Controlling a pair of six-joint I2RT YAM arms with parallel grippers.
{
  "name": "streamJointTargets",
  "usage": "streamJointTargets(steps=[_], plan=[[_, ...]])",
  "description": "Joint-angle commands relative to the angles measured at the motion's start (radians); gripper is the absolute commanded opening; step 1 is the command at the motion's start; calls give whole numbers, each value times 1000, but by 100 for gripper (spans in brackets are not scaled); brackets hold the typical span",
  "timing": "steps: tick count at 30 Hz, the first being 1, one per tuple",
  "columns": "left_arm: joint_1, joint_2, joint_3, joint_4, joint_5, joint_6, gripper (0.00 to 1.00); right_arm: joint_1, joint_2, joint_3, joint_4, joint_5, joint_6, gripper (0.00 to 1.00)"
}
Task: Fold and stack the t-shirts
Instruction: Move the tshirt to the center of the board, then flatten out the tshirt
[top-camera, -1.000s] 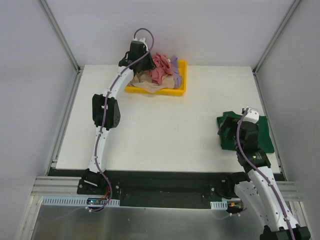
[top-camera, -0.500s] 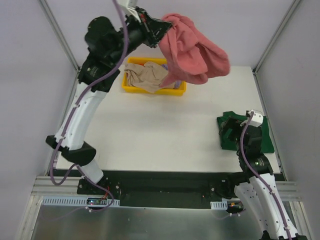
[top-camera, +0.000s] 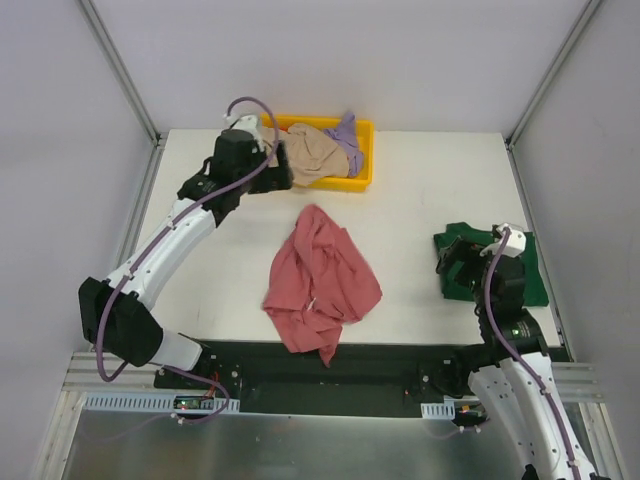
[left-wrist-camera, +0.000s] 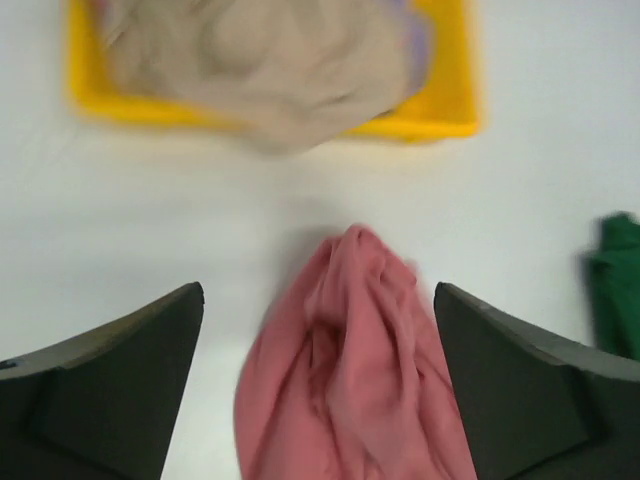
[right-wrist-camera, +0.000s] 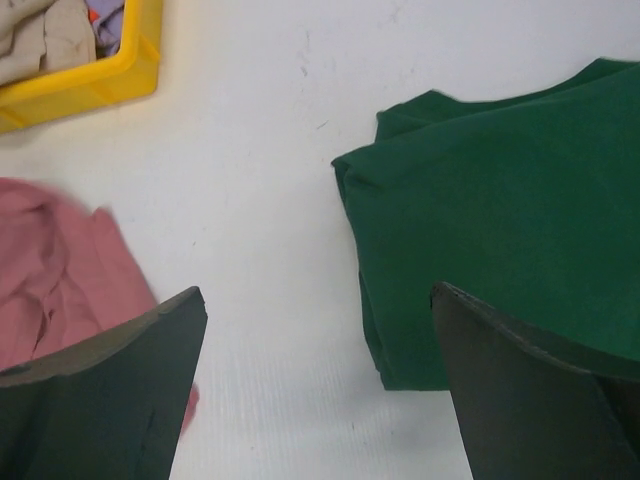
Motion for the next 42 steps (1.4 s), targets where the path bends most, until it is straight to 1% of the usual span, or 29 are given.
streamJointTargets(steps=[1,2,3,4,6,8,10,12,15,17,21,22,24,26,27,29,31,32,36,39,41,42], plan=[[204,-80,-118,-196,-117,-168,99,-1,43,20,-51,-134,19,96],[212,-91,-155,-242,-147,-189,99,-1,58,20,-49,-180,20,96],[212,-111,-201,-264,-167,-217,99,-1,84,20,-43,-258,16,96],[212,-134,-248,-270,-161,-252,99,-1,104,20,-35,-309,19,96],[212,-192,-353,-267,-99,-306,99,17,159,25,-3,-399,12,96],[212,-243,-451,-270,-68,-318,99,77,225,43,20,-433,3,96],[212,-303,-520,-275,-49,-323,99,178,300,75,41,-409,-18,96],[212,-370,-582,-273,9,-332,99,293,398,117,78,-349,-32,96],[212,-427,-648,-273,85,-351,99,433,591,202,194,-349,-29,96],[212,-447,-675,-273,106,-363,99,517,740,308,225,-360,-38,96],[212,-481,-735,-275,110,-393,99,649,1036,593,144,-291,-55,96],[212,-490,-749,-275,106,-406,99,681,1125,652,123,-239,-49,97],[212,-510,-772,-278,89,-423,99,727,1248,771,71,-141,-3,99],[212,-533,-796,-276,72,-432,99,763,1337,872,16,-82,46,95],[212,-542,-806,-276,64,-439,99,777,1372,903,14,-69,67,92],[212,-559,-824,-278,29,-449,99,790,1455,968,-2,-71,109,82],[212,-570,-832,-278,21,-452,99,791,1533,1050,-69,-67,169,72],[212,-571,-832,-278,20,-447,99,791,1564,1090,-99,-62,181,66],[212,-574,-832,-278,6,-435,99,784,1647,1170,-164,-29,227,50],[212,-565,-827,-278,9,-437,99,757,1672,1178,-180,10,233,27],[212,-550,-817,-275,9,-432,99,706,1657,1145,-172,17,246,2],[212,-542,-810,-276,11,-426,99,683,1641,1120,-164,28,259,1]])
